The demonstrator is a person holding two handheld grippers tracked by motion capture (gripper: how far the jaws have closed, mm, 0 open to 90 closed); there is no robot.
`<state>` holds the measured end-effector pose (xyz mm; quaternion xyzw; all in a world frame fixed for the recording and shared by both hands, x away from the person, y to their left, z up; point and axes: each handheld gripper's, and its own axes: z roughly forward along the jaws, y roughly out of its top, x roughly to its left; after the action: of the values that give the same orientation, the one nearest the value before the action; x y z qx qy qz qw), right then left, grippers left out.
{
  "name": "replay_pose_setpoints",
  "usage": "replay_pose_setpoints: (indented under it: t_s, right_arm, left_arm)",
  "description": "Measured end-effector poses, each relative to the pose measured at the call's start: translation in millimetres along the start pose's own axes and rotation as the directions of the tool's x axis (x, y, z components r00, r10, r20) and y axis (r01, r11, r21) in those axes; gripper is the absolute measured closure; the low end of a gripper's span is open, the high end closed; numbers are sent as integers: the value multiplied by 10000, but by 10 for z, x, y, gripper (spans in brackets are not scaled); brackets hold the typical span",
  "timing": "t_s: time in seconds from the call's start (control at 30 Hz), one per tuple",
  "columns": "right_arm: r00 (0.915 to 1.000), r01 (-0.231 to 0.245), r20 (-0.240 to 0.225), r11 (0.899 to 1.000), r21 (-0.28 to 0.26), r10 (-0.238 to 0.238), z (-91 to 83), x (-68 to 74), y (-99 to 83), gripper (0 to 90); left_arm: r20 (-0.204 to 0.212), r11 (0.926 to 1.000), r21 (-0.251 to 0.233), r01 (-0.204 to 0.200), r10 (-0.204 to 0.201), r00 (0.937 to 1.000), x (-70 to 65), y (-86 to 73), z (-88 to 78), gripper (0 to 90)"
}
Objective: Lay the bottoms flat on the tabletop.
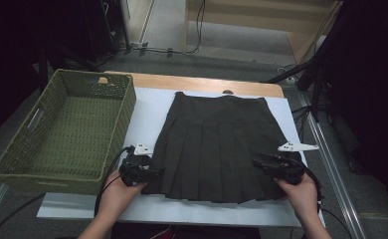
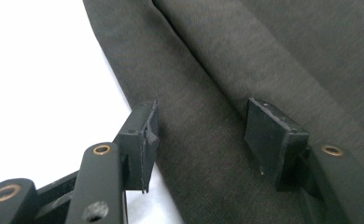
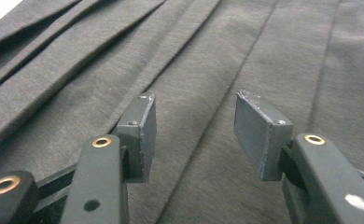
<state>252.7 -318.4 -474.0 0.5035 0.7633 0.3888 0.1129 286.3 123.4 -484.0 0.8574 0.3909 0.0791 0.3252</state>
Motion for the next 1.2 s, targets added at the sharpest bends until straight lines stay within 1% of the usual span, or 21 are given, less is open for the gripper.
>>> replay_pose_setpoints:
  t_s: [0.1,0.13,0.23,0.27,0.33,0.37,0.4,0.47,0.53,0.57,0.6,0.63,0.67,0.7,0.73,0.8,0.83,0.87,1.0,1.13,1.2]
  right_arm:
    - [10000,59,-23,10000,37,-59,21,13,10,472]
    - [10000,30,-16,10000,39,-30,26,17,12,470]
    - [9999,116,-11,9999,89,-116,39,26,11,469]
    - [9999,124,-3,9999,116,-124,43,31,12,470]
    - [9999,135,-10,9998,113,-135,51,42,12,469]
    - [9999,144,-50,9998,107,-144,54,49,12,469]
    - [9998,188,-32,9997,160,-188,55,56,14,469]
    - [9997,247,-43,9996,129,-247,64,76,17,469]
    - [9996,271,-84,9996,63,-270,67,111,31,469]
    - [9994,321,-111,9995,25,-321,65,140,44,470]
    - [9989,432,-187,9990,-63,-434,71,173,62,469]
    - [9984,508,-234,9986,-137,-511,80,216,82,470]
    - [9981,531,-306,9984,-193,-537,90,265,103,470]
    - [9972,587,-448,9980,-253,-598,105,315,125,470]
    - [9960,693,-546,9971,-317,-709,123,368,146,470]
    - [9933,898,-691,9953,-373,-922,161,477,182,470]
    - [9912,1036,-787,9938,-398,-1065,181,530,197,470]
    - [9897,1144,-824,9927,-392,-1173,199,582,210,471]
    - [9810,1572,-1108,9872,-289,-1594,280,739,245,476]
    - [9745,1780,-1347,9838,-219,-1793,348,859,270,477]
    - [9714,1845,-1479,9825,-239,-1860,370,913,286,485]
  left_arm:
    - [197,9997,-59,-255,256,9995,-55,-3,23,452]
    - [270,9994,-117,-322,325,9991,-78,0,34,427]
    - [379,9982,-37,-590,591,9975,-142,2,75,412]
    - [381,9974,71,-716,713,9967,-156,0,94,413]
    - [325,9967,171,-794,788,9964,-176,-5,129,412]
    - [304,9966,299,-768,759,9967,-178,-6,143,413]
    - [255,9969,290,-735,727,9970,-181,-10,149,417]
    - [69,9974,251,-680,679,9977,-199,-20,151,462]
    - [-83,9983,184,-562,563,9984,-219,-30,151,565]
    - [-83,9988,174,-462,464,9989,-224,-31,153,630]
    - [-34,9993,179,-323,324,9995,-222,-29,156,662]
    - [-26,9996,205,-194,194,9998,-218,-24,160,719]
    - [-43,9996,234,-173,174,9998,-206,-23,161,795]
    - [154,9997,249,-11,7,9999,-184,-21,164,854]
    - [288,9994,287,214,-222,9993,-163,-16,162,884]
    - [493,9973,462,571,-594,9970,-126,8,142,899]
    - [561,9967,408,698,-721,9958,-116,23,115,900]
    - [683,9965,265,797,-814,9943,-113,37,76,900]
    - [833,9944,-134,1049,-1035,9911,-93,77,-67,900]
    - [967,9897,-528,1330,-1275,9871,-65,108,-213,900]
    - [1050,9859,-790,1476,-1390,9847,-58,122,-278,900]
